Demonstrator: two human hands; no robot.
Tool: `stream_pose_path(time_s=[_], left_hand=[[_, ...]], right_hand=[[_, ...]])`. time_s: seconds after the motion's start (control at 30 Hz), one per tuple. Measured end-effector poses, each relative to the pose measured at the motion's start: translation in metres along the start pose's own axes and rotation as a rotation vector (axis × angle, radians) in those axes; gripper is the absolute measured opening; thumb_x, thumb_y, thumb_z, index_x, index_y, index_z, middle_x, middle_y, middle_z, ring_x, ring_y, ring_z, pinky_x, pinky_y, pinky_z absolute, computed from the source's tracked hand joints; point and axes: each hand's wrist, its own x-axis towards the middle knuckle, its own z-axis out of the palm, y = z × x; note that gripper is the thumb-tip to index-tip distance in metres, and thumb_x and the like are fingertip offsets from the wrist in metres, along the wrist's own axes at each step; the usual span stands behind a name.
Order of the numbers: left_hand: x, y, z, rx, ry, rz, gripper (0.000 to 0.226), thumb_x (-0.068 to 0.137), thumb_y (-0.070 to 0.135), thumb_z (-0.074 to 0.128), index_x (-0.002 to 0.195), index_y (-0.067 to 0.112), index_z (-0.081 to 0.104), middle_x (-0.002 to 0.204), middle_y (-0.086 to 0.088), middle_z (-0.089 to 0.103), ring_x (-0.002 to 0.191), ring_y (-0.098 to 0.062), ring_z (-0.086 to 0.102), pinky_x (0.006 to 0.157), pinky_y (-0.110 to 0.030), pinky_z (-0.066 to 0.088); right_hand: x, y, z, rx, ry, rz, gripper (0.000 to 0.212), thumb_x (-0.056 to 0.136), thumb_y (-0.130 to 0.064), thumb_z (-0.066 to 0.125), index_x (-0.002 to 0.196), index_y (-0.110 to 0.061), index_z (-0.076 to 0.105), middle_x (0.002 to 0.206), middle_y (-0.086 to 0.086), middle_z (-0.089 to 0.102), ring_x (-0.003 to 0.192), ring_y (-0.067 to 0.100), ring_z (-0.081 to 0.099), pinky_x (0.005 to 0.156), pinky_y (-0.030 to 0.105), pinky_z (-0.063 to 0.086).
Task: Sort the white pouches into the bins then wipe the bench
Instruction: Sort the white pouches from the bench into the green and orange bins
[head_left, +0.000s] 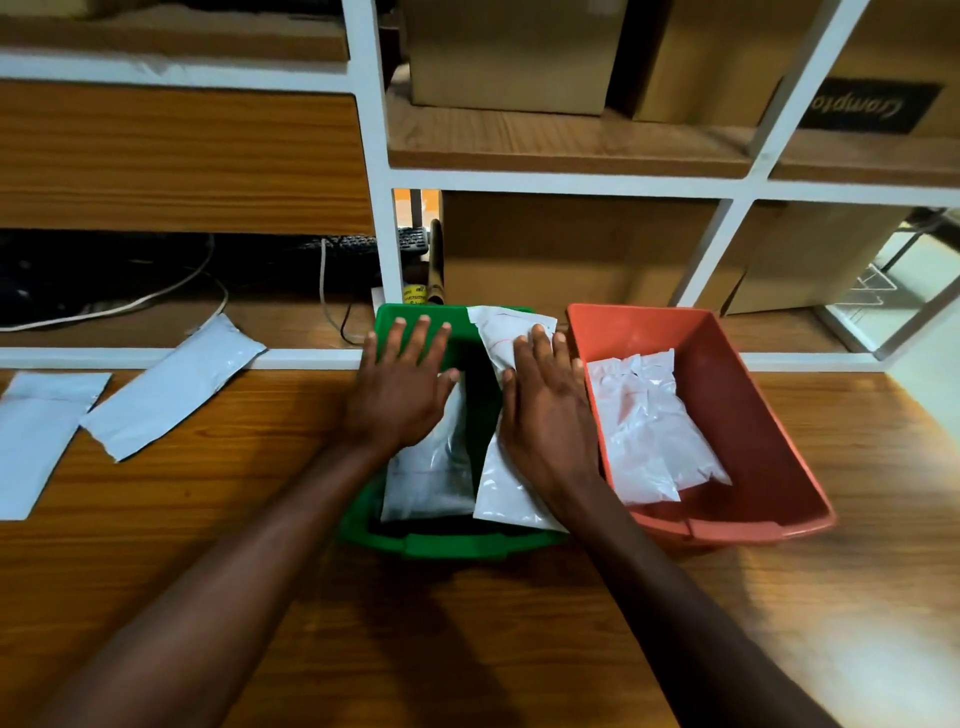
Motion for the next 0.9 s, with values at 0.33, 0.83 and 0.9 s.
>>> stream_pose_path(time_s=[0.33,0.83,0.9], left_hand=[[-0.063,-0.056,-0.042,-0.110,0.210,0.000,0.069,0.095,0.054,0.016,0.157,0.023,0.014,0.165,-0.005,0.016,0.152,-0.030,0.010,0.121,-0.057,0.009],[-0.054,-0.052,-0.010,-0.159,0.122,0.160,0.070,0.096,0.058,0.019,0.158,0.026,0.012,0.165,-0.005,0.013,0.152,-0.031,0.010,0.119,-0.057,0.007],[-0.055,-0.054,-0.008,-0.174,0.127,0.159,0.070,0.096,0.058,0.018,0.158,0.027,0.011,0.165,-0.005,0.012,0.152,-0.031,0.008,0.119,-0.057,0.007]], right_hand=[[0.031,-0.023,0.064,-0.078,-0.162,-0.016,0.041,0.104,-0.027,0.034,0.138,-0.010,0.048,0.155,0.016,0.039,0.147,0.034,0.029,0.119,0.049,0.022],[0.016,0.026,0.136,-0.091,-0.539,0.184,0.068,0.105,-0.048,0.029,0.157,-0.007,0.015,0.163,0.027,0.007,0.151,0.042,0.008,0.121,0.049,0.010],[0.011,0.024,0.141,-0.083,-0.549,0.202,0.074,0.103,-0.054,0.026,0.159,-0.008,0.008,0.165,0.025,-0.002,0.152,0.041,0.001,0.121,0.049,0.006]])
